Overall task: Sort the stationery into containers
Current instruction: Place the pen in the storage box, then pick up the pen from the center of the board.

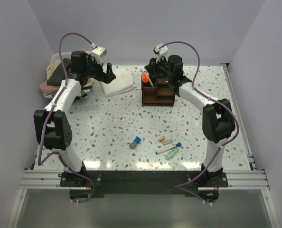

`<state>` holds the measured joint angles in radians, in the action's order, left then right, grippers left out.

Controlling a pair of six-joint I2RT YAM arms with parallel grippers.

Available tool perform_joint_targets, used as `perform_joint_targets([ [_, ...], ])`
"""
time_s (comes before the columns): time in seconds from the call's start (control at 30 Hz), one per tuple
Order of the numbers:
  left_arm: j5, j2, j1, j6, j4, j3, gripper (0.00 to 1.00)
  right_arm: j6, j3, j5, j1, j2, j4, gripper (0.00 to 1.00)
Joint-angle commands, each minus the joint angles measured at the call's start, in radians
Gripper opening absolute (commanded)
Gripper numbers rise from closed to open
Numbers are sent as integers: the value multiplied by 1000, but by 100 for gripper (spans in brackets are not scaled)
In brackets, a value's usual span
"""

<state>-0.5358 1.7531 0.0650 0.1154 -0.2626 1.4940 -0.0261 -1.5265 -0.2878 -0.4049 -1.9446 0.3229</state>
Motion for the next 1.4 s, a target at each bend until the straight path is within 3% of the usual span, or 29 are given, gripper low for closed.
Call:
perform_joint_targets([
  [0.0,-10,-10,6,-10,51,35,100,9,-14,-10,1,84,-36,34],
  [0.23,-10,-75,10,-8,94,-12,100,100,78,-19,0,269,-214,38],
  [0.47,-33,-188,24,4,134,-167,100,233,282,-105,0,493,-627,42],
  [0.6,-33,-242,41,-3,148,-253,100,485,364,-212,1,558,-830,44],
  [0.77,-35,-288,65,-22,172,-327,100,757,399,-326,-17,512,-1059,42],
  [1.0,-36,-293,75,-29,171,-325,100,1023,512,-238,-97,518,-1042,39],
  [1.17,-41,-300,87,-28,166,-333,100,1224,632,-206,-107,591,-1133,37],
  [1.37,-36,-293,87,-26,169,-337,100,1328,700,-157,-106,633,-1205,33],
])
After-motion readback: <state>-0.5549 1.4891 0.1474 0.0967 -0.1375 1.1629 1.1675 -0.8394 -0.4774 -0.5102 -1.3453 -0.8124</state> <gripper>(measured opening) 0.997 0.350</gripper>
